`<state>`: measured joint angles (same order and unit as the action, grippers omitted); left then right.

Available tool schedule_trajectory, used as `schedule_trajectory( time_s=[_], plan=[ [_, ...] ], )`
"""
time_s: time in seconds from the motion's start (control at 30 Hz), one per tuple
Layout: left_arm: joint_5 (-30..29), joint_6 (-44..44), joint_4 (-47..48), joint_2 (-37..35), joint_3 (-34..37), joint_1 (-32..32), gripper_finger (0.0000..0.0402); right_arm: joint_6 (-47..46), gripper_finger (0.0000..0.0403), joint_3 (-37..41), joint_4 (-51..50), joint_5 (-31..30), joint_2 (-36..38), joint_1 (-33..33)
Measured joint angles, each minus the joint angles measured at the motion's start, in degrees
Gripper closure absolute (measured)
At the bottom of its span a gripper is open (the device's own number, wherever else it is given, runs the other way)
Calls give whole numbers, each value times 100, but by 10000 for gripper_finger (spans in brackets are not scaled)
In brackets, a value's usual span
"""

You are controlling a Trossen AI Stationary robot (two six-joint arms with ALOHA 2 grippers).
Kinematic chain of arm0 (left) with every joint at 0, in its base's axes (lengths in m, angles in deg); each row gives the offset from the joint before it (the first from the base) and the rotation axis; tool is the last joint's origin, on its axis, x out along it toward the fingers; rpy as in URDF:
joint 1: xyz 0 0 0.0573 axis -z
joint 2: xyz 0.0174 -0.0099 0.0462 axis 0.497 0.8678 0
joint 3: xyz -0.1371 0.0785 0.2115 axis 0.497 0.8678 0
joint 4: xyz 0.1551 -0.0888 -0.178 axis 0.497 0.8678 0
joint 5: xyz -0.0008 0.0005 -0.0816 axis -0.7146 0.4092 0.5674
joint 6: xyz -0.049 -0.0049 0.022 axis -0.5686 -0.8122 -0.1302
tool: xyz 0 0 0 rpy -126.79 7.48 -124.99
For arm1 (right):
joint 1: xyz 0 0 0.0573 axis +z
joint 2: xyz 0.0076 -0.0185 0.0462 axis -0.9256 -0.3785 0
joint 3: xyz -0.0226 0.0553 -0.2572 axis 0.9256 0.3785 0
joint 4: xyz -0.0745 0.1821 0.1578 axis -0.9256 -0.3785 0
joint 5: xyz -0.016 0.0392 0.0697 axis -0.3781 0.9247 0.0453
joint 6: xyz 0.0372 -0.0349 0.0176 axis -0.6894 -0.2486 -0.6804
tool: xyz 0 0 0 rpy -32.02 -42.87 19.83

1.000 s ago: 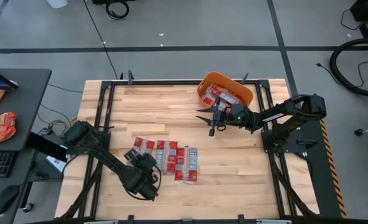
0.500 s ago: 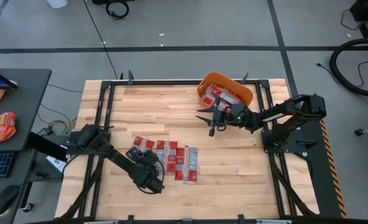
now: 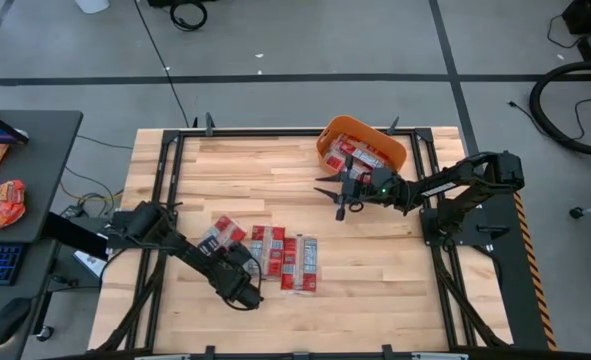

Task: Sort popcorn bags into baskets
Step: Put the red popcorn bag into the orange bin

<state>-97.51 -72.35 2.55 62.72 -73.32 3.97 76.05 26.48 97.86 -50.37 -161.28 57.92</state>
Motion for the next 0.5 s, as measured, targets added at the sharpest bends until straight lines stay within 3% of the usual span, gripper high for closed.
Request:
schedule_trajectory(
  time_s=[0.13,0.2,0.33,0.5],
  plan=[
    [63,255,165,6,-94,21,388,54,283,0,-2,1,0,13],
    [116,381,366,17,-212,21,392,69,283,0,-18,138,0,13],
    [81,716,640,-162,-427,26,395,336,283,0,-60,968,0,136],
    [-18,797,893,-513,-662,-23,396,556,282,-129,-59,675,0,517]
  ],
)
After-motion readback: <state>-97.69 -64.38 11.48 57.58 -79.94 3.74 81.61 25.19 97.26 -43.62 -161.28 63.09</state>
